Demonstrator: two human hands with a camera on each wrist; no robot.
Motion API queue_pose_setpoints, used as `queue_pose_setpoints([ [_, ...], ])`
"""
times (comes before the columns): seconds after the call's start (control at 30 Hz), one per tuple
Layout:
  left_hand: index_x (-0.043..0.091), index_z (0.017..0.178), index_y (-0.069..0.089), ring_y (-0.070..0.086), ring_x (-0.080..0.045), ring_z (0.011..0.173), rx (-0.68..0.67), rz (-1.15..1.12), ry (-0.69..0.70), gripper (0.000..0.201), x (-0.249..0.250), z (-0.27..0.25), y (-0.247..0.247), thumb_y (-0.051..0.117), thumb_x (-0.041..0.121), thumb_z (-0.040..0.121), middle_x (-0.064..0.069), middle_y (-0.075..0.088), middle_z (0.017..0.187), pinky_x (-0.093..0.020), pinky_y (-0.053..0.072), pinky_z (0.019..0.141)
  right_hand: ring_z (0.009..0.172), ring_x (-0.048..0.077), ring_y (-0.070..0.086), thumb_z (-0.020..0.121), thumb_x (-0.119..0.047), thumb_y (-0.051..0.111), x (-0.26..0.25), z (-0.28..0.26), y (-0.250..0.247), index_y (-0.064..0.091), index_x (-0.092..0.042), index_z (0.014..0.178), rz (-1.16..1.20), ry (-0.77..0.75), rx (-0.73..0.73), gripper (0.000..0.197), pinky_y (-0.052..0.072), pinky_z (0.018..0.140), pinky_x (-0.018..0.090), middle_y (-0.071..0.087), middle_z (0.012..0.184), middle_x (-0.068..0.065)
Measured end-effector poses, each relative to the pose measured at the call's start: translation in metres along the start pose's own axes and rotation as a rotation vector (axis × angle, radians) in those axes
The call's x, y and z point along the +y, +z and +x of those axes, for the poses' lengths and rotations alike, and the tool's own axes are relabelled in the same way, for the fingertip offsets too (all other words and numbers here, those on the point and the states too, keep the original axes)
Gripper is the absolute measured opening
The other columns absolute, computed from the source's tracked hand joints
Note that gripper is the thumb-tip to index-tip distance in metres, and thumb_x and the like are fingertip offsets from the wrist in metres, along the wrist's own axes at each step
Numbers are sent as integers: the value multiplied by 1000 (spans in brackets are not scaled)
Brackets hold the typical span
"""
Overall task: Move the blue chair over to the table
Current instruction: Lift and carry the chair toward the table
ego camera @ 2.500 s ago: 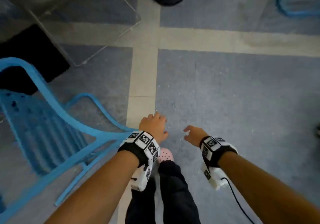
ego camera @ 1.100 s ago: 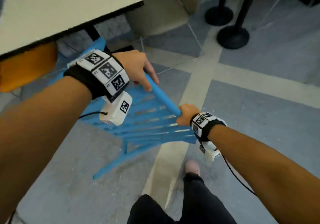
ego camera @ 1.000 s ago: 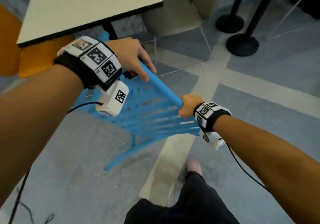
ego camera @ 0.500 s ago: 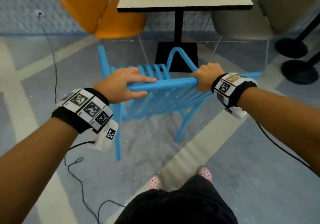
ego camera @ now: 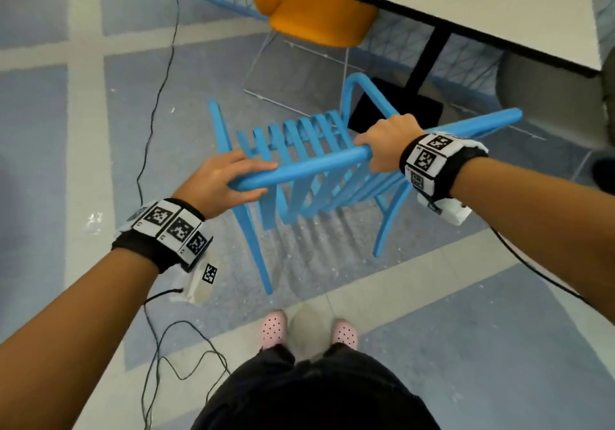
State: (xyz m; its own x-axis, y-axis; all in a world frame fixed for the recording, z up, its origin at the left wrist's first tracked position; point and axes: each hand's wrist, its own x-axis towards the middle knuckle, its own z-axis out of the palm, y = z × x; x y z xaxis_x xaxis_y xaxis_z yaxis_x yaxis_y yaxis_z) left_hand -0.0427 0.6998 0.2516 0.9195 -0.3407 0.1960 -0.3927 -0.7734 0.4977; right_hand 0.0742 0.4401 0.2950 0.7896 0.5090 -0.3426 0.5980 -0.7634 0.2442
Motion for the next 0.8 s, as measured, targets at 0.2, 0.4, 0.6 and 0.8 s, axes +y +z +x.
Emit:
queue_pose_setpoints([
  [0.2,6,112,62,54,-16,81,-182,61,-153,53,-26,-16,4,52,43,75,-18,65,90,-28,49,77,79,31,54,80,-21,56,-27,6,23,63,-21,105,101,-44,-77,26,36,67,34,58,84,7],
  [0.4,0,110,60,63,-32,87,-303,95,-236,35,-35,-29,9,72,6,78,-20,63,102,-44,53,82,74,27,49,78,-18,55,-54,10,46,50,-25,83,152,-112,-135,10,33,63,32,50,80,1],
  [0.6,5,106,62,57,-28,91,-409,137,-268,31,-25,-4,13,70,15,78,-15,59,106,-44,51,86,77,25,46,78,-23,63,-45,16,52,47,-19,78,319,-45,-193,17,35,59,30,43,73,-1],
  [0.8,18,108,61,59,-25,100,-460,189,-375,34,3,29,51,59,42,84,-5,62,112,-39,51,85,109,33,52,73,-38,73,5,2,75,42,-20,129,440,249,-315,66,46,90,41,43,129,11],
])
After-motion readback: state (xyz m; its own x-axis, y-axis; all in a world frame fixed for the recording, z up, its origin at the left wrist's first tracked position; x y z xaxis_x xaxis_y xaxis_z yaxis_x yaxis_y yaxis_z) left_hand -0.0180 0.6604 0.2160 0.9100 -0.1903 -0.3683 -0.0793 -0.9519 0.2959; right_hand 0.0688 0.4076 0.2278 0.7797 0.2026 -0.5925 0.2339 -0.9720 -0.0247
